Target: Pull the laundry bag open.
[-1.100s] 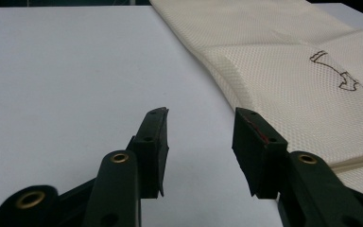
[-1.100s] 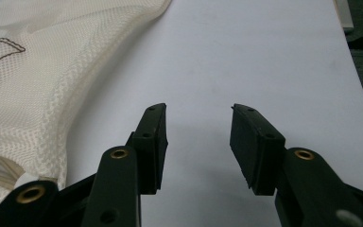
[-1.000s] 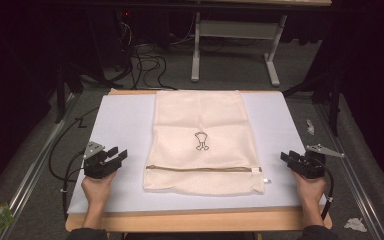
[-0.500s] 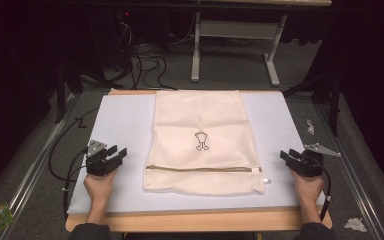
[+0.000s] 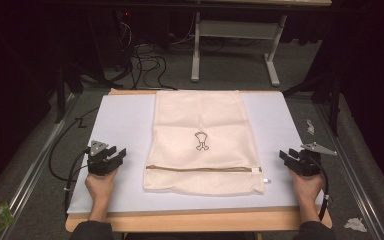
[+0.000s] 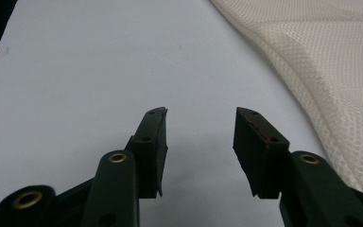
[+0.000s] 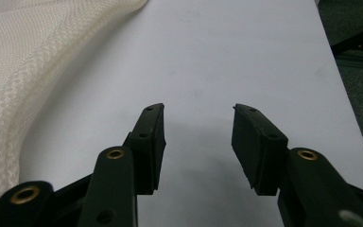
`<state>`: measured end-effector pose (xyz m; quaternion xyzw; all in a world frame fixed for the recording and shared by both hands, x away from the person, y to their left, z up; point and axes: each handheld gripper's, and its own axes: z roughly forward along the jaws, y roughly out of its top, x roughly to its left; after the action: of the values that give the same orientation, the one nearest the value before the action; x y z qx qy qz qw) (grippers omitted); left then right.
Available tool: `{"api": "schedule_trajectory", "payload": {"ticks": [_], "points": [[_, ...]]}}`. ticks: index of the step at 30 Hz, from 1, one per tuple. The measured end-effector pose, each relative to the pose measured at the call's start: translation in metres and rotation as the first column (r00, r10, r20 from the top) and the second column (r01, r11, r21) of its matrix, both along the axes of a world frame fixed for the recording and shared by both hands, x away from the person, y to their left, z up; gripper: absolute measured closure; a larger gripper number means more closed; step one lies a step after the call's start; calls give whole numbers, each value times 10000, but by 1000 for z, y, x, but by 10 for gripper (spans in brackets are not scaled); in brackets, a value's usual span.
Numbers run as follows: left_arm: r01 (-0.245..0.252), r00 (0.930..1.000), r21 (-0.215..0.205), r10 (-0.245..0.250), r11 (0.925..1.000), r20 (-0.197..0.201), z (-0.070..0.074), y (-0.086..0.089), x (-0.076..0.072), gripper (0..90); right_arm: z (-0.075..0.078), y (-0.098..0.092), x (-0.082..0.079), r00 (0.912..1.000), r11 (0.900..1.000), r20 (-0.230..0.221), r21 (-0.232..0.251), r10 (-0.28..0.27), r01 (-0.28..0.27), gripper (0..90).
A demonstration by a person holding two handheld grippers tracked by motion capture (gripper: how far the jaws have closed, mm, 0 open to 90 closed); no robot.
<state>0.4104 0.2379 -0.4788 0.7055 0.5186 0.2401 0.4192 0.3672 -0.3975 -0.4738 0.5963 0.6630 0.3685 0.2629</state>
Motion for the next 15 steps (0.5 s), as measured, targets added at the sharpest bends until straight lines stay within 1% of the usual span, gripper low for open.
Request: {"api": "schedule_trajectory", "payload": {"ticks": [2, 5, 6, 8, 11, 12, 13, 15], "points": [[-6, 10000, 67, 6, 10000, -5, -1, -1, 0, 551, 0, 0, 0, 10000, 10000, 14, -9, 45, -45, 552], [-18, 10000, 216, 19, 9998, -61, -4, -3, 2, 550, -1, 0, 1, 10000, 10000, -86, -1, -10, 10, 542], [-48, 10000, 201, 49, 9998, -46, -4, -3, 2, 550, -1, 1, 1, 9999, 10000, -123, -81, -12, 11, 537], [-36, 10000, 179, 37, 9998, -69, -4, -3, 2, 543, -1, 3, 1, 9998, 9994, -180, -350, -20, 14, 530], [-51, 10000, 406, 53, 9992, -64, -5, -5, 1, 524, -2, 10, 3, 9995, 9947, -319, -1024, -52, 19, 517], [-56, 10000, 425, 59, 9991, -66, -5, -5, 1, 516, -3, 13, 3, 9994, 9922, -339, -1243, -57, 15, 515], [-66, 9999, 427, 69, 9991, -77, -5, -6, 1, 507, -3, 14, 3, 9994, 9907, -342, -1359, -70, 22, 512], [-46, 10000, 443, 49, 9990, -79, -5, -6, 1, 501, -3, 14, 3, 9994, 9903, -337, -1390, -86, 38, 508]]}}
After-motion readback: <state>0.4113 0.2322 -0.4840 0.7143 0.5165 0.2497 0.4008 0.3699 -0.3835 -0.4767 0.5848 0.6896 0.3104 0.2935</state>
